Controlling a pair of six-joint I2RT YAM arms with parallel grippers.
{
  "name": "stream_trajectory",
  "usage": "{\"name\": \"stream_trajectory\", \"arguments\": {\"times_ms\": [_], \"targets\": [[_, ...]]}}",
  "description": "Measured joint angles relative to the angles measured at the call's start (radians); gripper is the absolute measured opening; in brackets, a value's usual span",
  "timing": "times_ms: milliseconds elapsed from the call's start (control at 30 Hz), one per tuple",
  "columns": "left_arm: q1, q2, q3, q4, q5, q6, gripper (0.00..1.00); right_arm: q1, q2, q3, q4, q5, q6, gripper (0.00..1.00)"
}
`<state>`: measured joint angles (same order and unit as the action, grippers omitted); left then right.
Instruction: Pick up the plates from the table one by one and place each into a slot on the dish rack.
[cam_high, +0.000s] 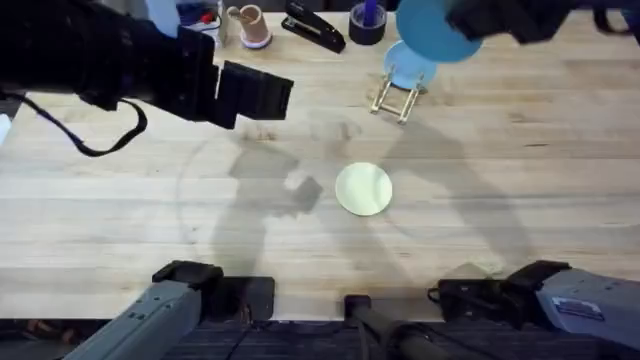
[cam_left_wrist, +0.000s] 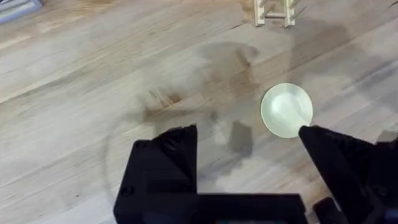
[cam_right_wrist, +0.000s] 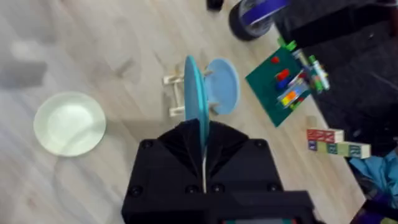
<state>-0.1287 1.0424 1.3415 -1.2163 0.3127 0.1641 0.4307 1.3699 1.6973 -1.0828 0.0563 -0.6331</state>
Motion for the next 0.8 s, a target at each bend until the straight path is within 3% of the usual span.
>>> {"name": "stream_trajectory", "arguments": {"times_ms": [333, 800], "targets": [[0.0, 0.0, 0.0, 0.0, 0.0, 0.0, 0.995, -0.111, 0.155, 0.177, -0.052, -0.002, 0.0, 0.028], [0.0, 0.0, 0.0, 0.0, 0.0, 0.0, 0.995, -0.243, 0.322, 0.191, -0.065, -0.103, -0.071, 0.028]]}}
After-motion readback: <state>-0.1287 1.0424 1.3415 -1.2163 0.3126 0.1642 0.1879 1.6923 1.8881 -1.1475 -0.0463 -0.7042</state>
